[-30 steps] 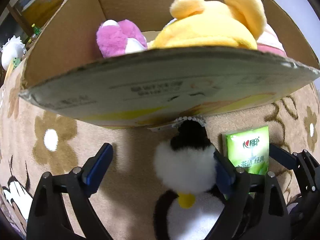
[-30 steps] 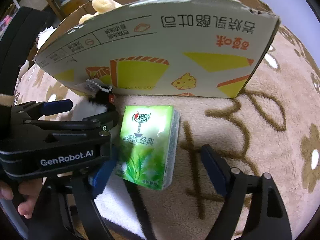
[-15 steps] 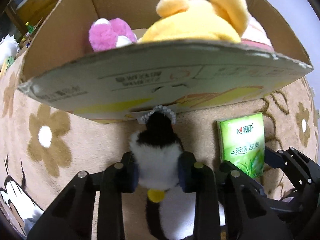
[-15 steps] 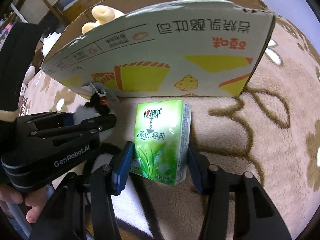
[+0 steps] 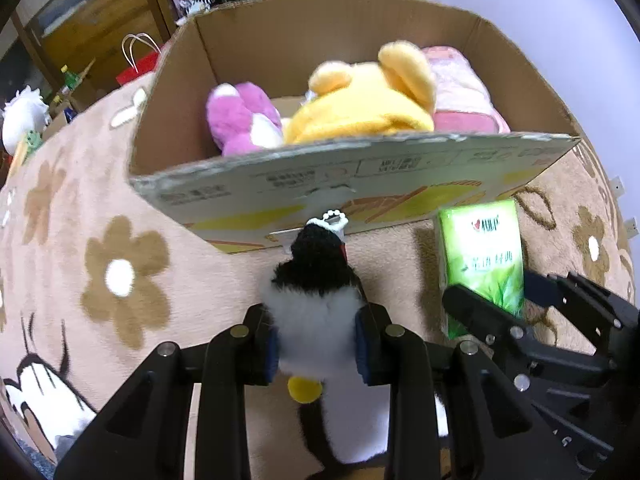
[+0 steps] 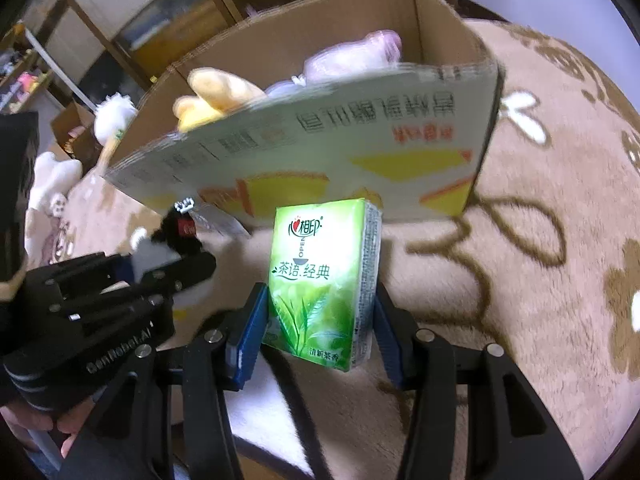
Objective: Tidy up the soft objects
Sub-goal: 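Lift the penguin with the left tool while the right tool lifts the green tissue pack over the box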
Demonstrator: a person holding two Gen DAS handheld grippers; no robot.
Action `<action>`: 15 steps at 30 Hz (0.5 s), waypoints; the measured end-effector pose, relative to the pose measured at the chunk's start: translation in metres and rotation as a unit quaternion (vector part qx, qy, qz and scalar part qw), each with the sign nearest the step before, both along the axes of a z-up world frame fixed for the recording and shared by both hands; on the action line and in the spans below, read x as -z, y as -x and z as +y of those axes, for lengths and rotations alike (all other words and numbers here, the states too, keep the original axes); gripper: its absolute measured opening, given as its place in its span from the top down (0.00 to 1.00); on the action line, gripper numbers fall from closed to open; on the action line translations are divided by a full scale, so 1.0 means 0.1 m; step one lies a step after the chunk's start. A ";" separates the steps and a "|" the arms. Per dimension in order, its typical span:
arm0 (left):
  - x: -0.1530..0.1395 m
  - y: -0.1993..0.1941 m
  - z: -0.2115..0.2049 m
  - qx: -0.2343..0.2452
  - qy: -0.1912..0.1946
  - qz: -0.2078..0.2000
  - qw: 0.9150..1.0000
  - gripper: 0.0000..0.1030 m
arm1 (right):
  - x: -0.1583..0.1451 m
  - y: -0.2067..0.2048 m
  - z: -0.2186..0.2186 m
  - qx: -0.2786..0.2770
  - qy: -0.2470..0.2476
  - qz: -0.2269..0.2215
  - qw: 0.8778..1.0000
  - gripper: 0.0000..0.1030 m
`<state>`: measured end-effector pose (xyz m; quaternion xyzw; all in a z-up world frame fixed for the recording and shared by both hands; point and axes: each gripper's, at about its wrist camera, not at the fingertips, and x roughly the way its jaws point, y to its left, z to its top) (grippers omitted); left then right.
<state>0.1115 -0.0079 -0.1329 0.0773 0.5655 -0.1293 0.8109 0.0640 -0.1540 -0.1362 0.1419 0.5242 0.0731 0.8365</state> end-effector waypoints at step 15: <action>-1.11 0.35 0.07 -0.019 0.040 -0.188 0.981 0.73 | -0.94 0.29 0.03 -0.013 -0.005 -0.152 0.988 0.48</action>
